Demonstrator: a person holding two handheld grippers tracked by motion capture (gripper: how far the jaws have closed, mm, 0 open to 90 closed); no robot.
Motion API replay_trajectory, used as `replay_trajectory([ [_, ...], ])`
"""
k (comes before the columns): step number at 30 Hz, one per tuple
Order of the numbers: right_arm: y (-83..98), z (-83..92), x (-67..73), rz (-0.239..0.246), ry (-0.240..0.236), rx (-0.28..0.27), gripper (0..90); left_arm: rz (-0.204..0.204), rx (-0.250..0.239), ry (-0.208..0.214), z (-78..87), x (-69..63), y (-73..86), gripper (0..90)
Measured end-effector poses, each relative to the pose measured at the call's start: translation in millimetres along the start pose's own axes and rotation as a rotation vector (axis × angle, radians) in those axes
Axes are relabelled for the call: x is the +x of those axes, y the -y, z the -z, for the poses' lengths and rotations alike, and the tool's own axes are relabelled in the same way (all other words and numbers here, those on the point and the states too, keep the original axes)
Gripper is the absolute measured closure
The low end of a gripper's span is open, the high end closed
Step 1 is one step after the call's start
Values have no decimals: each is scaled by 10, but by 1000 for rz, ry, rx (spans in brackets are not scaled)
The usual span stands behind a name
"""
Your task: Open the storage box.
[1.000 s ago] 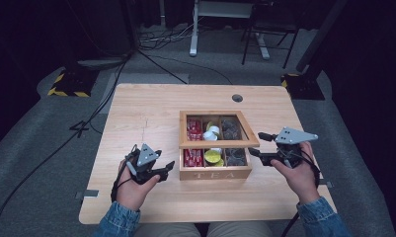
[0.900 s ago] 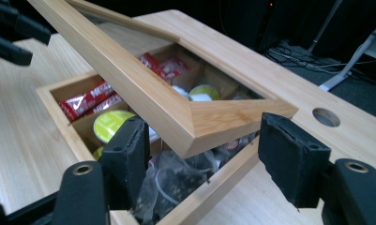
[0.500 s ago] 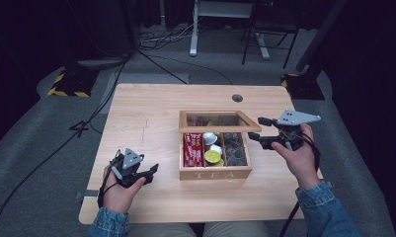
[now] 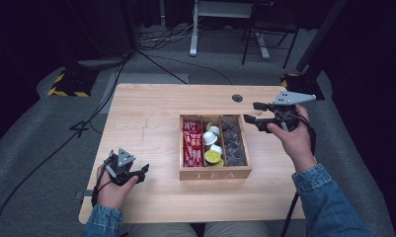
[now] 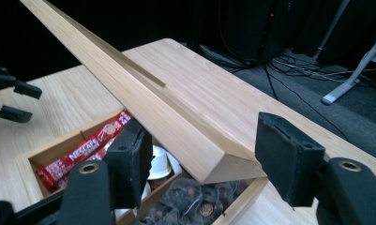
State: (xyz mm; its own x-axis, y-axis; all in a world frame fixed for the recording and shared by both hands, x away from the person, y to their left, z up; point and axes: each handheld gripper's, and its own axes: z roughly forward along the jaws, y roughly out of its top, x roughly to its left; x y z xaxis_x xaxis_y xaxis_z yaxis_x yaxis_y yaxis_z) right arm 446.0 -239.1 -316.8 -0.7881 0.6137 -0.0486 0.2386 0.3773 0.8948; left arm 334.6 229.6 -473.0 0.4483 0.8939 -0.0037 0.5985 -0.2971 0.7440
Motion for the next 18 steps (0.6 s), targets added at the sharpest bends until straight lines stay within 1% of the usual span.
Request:
replay_trajectory([
  [3, -48, -20, -53, -9, 1, -6, 381, 9, 9, -5, -16, 55, 24, 343],
  [4, -60, -28, -66, -10, 5, -4, 394, 4, 12, -15, -30, 71, 33, 342],
  [6, -89, -61, -107, -9, 14, 5, 395, -8, 18, -21, -56, 89, 48, 339],
  [8, -108, -94, -137, -10, 17, 8, 394, -8, 12, -12, -91, 106, 69, 330],
  [9, -119, -108, -152, -14, 16, 6, 394, -12, 20, -18, -104, 112, 74, 328],
  [12, -151, -140, -211, -30, 15, -18, 402, -14, 17, -14, -128, 126, 73, 322],
  [17, -166, -223, -337, -106, -9, -56, 405, -13, 21, -16, -166, 140, 66, 320],
  [18, -171, -232, -351, -112, -9, -61, 406, -13, 26, -15, -172, 147, 63, 321],
])
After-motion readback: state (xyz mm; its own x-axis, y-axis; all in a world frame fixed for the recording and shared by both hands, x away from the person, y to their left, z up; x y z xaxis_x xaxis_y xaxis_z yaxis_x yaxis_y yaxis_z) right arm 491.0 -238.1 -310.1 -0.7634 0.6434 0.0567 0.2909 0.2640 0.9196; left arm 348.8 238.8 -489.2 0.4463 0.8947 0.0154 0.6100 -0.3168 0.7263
